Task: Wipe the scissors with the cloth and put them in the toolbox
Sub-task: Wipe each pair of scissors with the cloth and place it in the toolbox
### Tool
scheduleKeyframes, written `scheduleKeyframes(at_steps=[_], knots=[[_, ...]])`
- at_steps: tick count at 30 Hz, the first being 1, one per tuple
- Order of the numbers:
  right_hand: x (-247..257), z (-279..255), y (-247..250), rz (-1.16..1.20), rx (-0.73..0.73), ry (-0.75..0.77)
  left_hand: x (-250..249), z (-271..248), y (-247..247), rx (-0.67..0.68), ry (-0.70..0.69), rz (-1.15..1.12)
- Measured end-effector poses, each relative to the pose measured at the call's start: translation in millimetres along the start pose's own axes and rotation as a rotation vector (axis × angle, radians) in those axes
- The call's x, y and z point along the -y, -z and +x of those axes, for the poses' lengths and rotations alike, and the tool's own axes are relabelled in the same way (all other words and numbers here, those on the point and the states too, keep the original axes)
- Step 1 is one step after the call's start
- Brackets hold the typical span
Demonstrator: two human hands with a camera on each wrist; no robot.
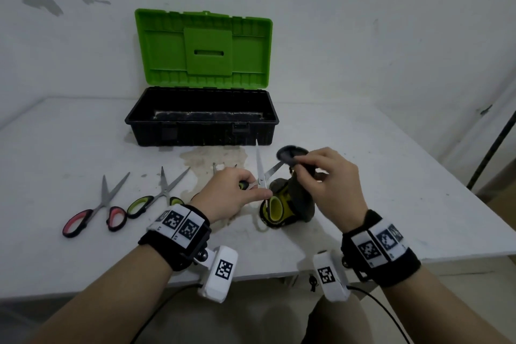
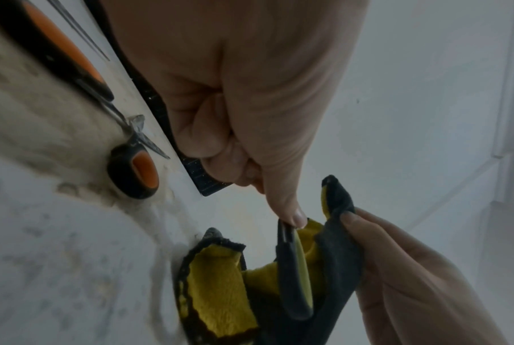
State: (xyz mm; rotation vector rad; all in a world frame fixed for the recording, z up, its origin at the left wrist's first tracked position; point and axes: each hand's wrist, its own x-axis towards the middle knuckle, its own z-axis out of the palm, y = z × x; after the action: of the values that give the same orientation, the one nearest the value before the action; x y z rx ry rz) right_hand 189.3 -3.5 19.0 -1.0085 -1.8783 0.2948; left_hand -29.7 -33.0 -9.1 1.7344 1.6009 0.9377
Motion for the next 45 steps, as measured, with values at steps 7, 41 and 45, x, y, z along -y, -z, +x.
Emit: scheduleKeyframes(at_steps=[7,41,45], knots=[[0.0,-11.0,-19.7,-0.026,0.184,0.147,-5.4,2.4,-5.0,0.003,-0.048,0.043],[2.3,9.1,-8.5,-0.110,0.018,0.025,-14.2,-0.7,3.6,-0.014,-0.120,0.046],[-9.9,20.4,8.8,-0.104,-0.101,-0.078,-10.9,-3.2,4.6,-0.001,-0.054,-0.012]])
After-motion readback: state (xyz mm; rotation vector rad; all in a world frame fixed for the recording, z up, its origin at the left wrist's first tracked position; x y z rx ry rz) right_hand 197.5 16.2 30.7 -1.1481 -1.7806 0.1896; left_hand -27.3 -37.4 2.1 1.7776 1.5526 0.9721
